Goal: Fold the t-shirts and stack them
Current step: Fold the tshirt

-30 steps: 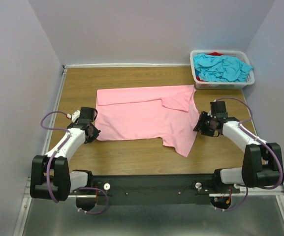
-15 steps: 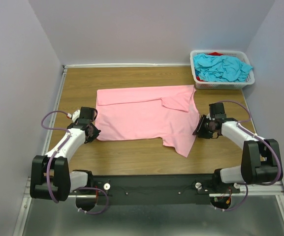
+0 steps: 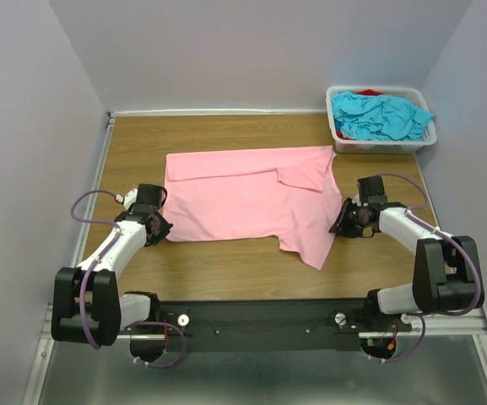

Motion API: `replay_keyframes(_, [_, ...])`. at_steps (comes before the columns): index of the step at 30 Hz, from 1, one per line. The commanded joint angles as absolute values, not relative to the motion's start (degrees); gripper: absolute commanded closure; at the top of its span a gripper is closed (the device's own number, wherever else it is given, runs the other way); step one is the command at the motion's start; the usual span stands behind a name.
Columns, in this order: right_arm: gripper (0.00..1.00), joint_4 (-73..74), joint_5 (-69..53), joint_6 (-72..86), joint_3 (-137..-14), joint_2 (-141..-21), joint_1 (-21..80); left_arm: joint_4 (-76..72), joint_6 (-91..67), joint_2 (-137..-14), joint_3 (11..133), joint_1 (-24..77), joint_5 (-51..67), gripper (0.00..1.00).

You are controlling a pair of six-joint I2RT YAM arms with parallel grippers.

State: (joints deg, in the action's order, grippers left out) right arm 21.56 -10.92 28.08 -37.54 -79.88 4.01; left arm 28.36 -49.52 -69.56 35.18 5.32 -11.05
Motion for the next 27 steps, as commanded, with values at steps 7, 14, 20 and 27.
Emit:
replay_keyframes(7, [0.99,23.4,-9.7,27.9,-37.3,-79.8,3.9,28.8,-48.7,-68.4,36.2,5.0,-11.6,1.0])
replay_keyframes(14, [0.99,25.6,-9.7,27.7,-41.6,-78.1,3.9,29.6,-46.4,-70.2,39.6,5.0,-14.0,1.0])
replay_keyframes(20, [0.99,26.5,-8.3,27.9,-47.6,-80.8,4.0,29.8,-44.8,-72.9,44.0,4.9,-14.5,1.0])
replay_keyframes(27, [0.99,26.6,-7.6,27.8,-56.0,-86.7,3.9,28.7,-43.1,-76.7,49.6,4.7,-16.7,1.0])
